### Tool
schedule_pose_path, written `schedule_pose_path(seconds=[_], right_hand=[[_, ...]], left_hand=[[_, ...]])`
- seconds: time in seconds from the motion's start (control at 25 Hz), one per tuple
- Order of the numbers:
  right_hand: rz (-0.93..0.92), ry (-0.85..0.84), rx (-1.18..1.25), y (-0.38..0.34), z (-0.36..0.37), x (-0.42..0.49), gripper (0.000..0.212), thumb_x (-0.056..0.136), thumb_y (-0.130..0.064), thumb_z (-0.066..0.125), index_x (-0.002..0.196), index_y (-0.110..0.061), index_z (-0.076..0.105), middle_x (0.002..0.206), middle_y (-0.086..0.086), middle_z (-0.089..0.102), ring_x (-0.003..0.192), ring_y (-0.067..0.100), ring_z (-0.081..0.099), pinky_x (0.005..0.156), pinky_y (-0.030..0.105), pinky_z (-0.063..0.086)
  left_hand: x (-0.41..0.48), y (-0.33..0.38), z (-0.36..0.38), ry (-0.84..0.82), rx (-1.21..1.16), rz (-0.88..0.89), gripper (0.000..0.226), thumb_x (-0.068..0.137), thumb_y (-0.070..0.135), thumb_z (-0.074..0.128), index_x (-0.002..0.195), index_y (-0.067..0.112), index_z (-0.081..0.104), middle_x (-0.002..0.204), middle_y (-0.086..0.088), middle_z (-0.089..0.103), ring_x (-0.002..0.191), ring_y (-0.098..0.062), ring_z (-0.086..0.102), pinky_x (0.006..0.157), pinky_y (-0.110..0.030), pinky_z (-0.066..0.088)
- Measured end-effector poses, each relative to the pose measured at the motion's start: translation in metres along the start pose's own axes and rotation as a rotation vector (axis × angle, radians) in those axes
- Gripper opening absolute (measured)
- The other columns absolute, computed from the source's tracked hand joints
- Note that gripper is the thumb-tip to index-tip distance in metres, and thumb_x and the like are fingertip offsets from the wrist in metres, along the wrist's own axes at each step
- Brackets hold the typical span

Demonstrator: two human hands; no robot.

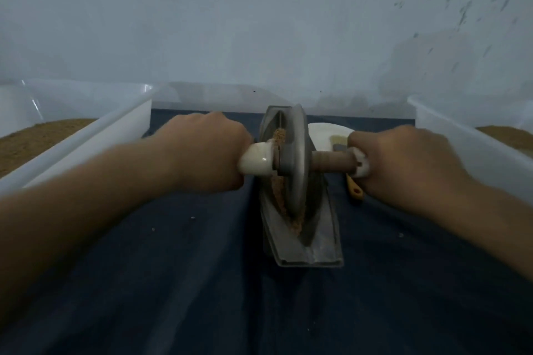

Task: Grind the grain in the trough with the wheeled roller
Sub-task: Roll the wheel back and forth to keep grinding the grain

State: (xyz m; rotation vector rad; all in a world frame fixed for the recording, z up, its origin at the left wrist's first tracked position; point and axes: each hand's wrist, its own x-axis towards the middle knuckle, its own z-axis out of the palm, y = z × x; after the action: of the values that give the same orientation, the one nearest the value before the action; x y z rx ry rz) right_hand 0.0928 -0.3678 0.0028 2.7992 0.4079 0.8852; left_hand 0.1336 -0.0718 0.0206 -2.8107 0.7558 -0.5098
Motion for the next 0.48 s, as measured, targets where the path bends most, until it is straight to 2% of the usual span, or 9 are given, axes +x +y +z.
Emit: schedule_pose_path(seconds=[0.04,0.08,0.16,0.28,0.36,0.48], right_hand=[[-0.020,0.014,0.022,0.001,-0.007,-0.006,0.021,0.063,-0.044,0.055,0.069,-0.038,0.036,0.049,-0.013,0.029,0.041,0.010,0.029,0.046,0.019,0.014],[-0.015,0.013,0.026,0.001,-0.008,-0.010,0.019,0.061,-0.044,0.054,0.069,-0.037,0.038,0.048,-0.013,0.028,0.040,0.010,0.029,0.047,0.018,0.014],[0.065,-0.039,-0.015,-0.004,0.002,-0.002,0.021,0.066,-0.040,0.061,0.068,-0.033,0.041,0.051,-0.011,0.035,0.043,0.016,0.036,0.046,0.019,0.018],[0.199,-0.119,-0.080,-0.012,0.024,0.044,0.015,0.086,-0.029,0.061,0.075,-0.030,0.050,0.066,-0.004,0.050,0.059,0.019,0.048,0.048,0.026,0.026],[0.235,-0.184,-0.086,-0.015,0.029,0.075,0.005,0.089,-0.022,0.060,0.089,-0.027,0.061,0.074,-0.001,0.054,0.065,0.018,0.051,0.049,0.027,0.028],[0.208,-0.225,-0.059,-0.014,0.021,0.073,0.005,0.089,-0.021,0.061,0.090,-0.026,0.062,0.078,-0.001,0.056,0.068,0.018,0.054,0.051,0.028,0.032]], left_hand=[[-0.008,-0.003,-0.004,-0.038,-0.030,0.012,0.014,0.055,0.050,0.056,0.066,0.049,0.049,0.052,0.012,0.047,0.047,-0.002,0.045,0.045,-0.020,0.032],[-0.011,-0.005,-0.004,-0.026,-0.025,0.019,0.014,0.052,0.051,0.054,0.064,0.046,0.048,0.050,0.012,0.046,0.045,-0.001,0.043,0.043,-0.019,0.031],[-0.003,-0.002,0.004,0.062,0.052,0.001,0.013,0.059,0.047,0.054,0.063,0.037,0.046,0.054,0.012,0.043,0.046,-0.008,0.043,0.043,-0.019,0.026],[0.035,0.005,0.021,0.140,0.166,-0.135,0.010,0.083,0.039,0.058,0.086,0.031,0.062,0.076,0.002,0.057,0.067,-0.026,0.059,0.052,-0.029,0.034],[0.056,0.003,0.027,0.113,0.147,-0.212,0.016,0.088,0.037,0.058,0.099,0.027,0.065,0.091,-0.005,0.063,0.082,-0.032,0.064,0.061,-0.034,0.039],[0.049,0.001,0.022,0.075,0.097,-0.181,0.017,0.085,0.037,0.060,0.098,0.028,0.065,0.091,-0.003,0.062,0.082,-0.030,0.063,0.063,-0.034,0.041]])
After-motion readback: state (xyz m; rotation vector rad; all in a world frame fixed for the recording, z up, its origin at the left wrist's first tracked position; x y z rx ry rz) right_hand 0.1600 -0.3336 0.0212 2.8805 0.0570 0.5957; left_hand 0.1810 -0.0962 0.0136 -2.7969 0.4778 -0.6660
